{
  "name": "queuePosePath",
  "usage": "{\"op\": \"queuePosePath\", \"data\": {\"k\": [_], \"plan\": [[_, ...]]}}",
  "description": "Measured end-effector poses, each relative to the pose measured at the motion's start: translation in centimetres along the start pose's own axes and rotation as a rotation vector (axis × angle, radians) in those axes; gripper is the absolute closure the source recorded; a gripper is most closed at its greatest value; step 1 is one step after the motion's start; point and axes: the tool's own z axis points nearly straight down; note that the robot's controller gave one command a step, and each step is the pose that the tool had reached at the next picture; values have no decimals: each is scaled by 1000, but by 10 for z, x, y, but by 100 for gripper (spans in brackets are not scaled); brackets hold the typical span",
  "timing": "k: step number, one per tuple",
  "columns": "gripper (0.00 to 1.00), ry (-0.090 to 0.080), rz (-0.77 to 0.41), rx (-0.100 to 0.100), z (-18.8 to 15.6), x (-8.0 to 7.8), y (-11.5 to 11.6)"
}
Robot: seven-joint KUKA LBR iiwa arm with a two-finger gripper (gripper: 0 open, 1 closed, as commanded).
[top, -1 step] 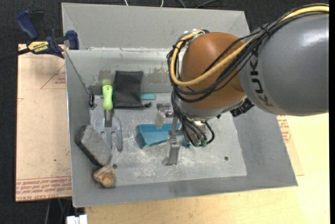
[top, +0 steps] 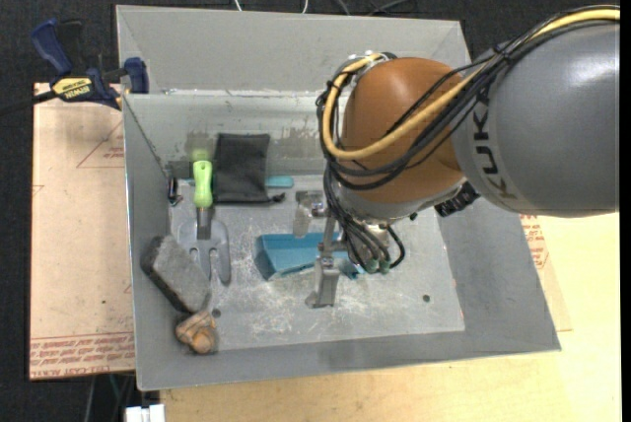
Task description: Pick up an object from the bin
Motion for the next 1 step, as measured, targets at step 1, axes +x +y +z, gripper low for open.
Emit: {"op": "queuePosePath", "data": {"k": [1], "plan": [[0,-6,-76,-1,62,-36,-36]]}}
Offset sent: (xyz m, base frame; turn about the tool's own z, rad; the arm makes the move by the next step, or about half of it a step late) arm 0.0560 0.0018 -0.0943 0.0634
